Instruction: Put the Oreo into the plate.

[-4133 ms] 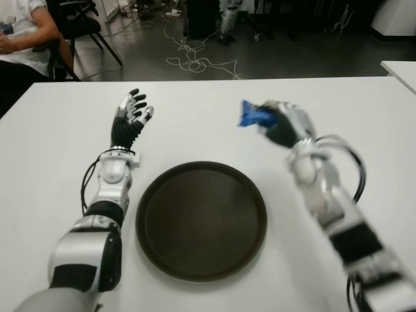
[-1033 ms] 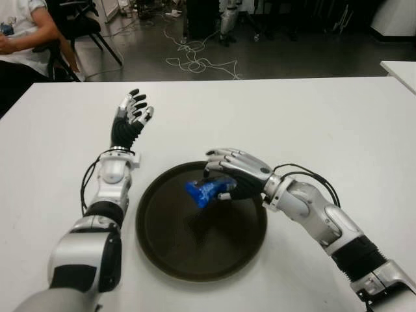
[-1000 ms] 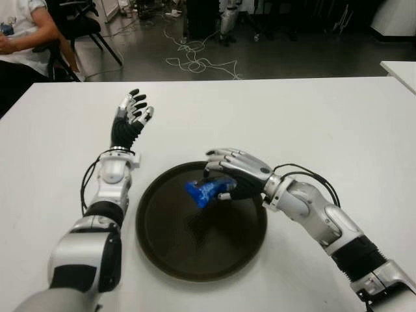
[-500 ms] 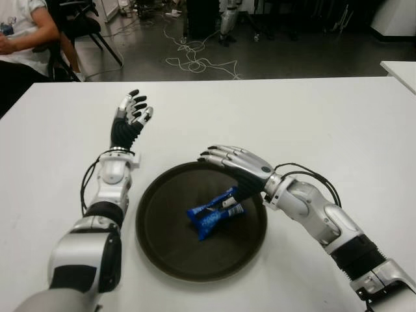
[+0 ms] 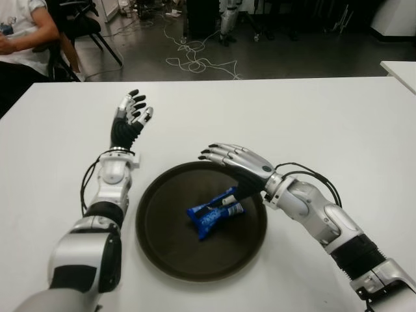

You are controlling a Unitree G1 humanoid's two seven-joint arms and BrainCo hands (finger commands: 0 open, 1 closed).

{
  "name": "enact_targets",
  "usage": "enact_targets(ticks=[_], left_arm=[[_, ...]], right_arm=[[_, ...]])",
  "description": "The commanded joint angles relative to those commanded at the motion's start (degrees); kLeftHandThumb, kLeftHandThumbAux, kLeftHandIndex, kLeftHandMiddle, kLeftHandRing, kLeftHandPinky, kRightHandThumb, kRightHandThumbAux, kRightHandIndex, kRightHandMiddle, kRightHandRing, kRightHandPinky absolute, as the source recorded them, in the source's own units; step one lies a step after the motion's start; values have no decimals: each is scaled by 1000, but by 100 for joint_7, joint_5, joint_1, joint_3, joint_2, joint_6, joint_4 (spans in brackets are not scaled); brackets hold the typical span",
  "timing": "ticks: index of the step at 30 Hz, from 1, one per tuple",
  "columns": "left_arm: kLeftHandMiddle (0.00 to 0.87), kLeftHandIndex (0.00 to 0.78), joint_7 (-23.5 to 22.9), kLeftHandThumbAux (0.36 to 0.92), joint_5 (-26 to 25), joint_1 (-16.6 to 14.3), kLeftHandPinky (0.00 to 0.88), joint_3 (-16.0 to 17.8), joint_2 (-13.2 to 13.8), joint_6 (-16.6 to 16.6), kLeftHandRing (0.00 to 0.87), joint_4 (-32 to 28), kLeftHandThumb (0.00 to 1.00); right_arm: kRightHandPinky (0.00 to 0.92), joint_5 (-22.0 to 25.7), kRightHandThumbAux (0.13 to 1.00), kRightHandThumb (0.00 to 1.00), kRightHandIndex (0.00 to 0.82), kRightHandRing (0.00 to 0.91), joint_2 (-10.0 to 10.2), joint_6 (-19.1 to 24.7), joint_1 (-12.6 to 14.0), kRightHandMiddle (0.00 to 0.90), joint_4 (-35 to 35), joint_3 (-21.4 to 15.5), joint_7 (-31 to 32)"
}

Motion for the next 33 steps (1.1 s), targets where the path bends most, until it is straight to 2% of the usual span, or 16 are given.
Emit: enact_targets(ticks=[7, 12, 15, 16, 18, 22, 25, 30, 33], left_arm=[[200, 128, 35, 577, 46, -4, 109, -31, 16, 5, 158, 0, 99], [200, 128, 35, 584, 56, -8, 105, -25, 9, -8, 158, 12, 115], [197, 125, 23, 582, 48, -11, 103, -20, -2, -21, 156, 16, 115], [196, 124, 20, 582, 39, -17, 103, -14, -10, -19, 155, 18, 115], [197, 122, 14, 589, 23, -25, 108, -2, -23, -10, 158, 20, 105], [196, 121, 18, 593, 11, -40, 110, 11, -36, 19, 158, 31, 99], [196, 121, 35, 594, 18, -50, 105, 10, -39, 36, 155, 41, 96], [205, 130, 76, 595, 32, -65, 109, 9, -45, 48, 160, 58, 96], [203, 131, 106, 594, 56, -76, 103, -5, -46, 58, 157, 58, 90]], right_arm=[[0, -41, 723, 0, 0, 0, -3, 52, -9, 0, 4, -40, -45], [0, 96, 717, 0, 0, 0, -174, 93, -176, 0, 185, -337, -133], [4, 190, 711, 0, 8, 5, -173, 184, -291, 14, 482, -534, -273], [6, 348, 710, 0, 11, 7, -124, 104, -483, 20, 1070, -695, -540], [64, 569, 722, 0, 59, 83, -67, -90, -824, 100, 2043, -911, -978], [120, 804, 743, 0, 105, 144, -33, -366, -1262, 164, 3235, -1172, -1567], [178, 925, 771, 0, 142, 187, -11, -451, -1428, 204, 3715, -1288, -1833], [258, 1252, 812, 0, 179, 235, 215, -443, -1666, 241, 4819, -1557, -2328], [297, 1493, 827, 0, 204, 268, 308, -380, -1783, 265, 5111, -1738, -2380]])
